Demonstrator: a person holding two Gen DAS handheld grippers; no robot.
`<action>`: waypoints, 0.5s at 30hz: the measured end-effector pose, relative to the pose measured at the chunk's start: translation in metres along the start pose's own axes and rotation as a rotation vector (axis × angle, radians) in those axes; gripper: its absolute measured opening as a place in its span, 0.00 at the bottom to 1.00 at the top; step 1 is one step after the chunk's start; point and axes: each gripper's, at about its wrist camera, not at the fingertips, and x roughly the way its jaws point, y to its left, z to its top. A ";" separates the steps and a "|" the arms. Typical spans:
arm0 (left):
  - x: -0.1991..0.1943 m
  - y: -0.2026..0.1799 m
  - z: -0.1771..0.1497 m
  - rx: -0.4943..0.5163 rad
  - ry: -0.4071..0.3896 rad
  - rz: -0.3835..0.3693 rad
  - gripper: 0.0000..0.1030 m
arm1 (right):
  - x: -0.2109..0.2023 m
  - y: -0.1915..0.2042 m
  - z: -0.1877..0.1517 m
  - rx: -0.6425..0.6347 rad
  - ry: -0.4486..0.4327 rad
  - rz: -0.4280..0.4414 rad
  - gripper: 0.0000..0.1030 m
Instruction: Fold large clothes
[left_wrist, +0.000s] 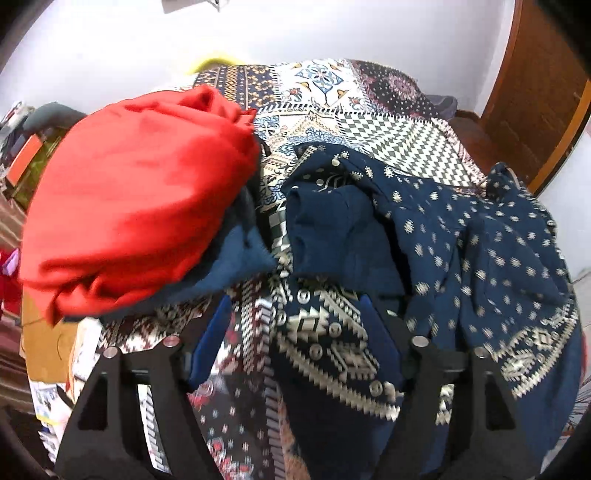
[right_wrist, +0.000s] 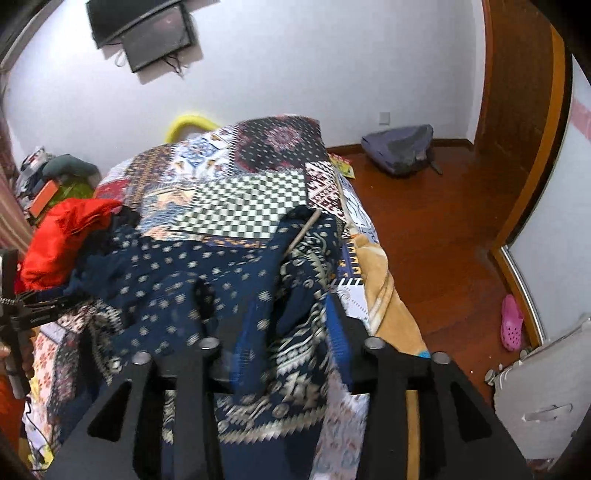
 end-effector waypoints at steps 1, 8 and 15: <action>-0.007 0.003 -0.005 -0.007 0.002 -0.011 0.71 | -0.001 0.003 -0.001 -0.003 -0.003 -0.003 0.51; -0.034 0.008 -0.038 -0.035 0.032 -0.062 0.73 | -0.025 0.027 -0.030 -0.066 0.002 -0.016 0.57; -0.042 -0.007 -0.077 -0.015 0.069 -0.102 0.74 | -0.034 0.034 -0.061 -0.063 0.052 -0.016 0.58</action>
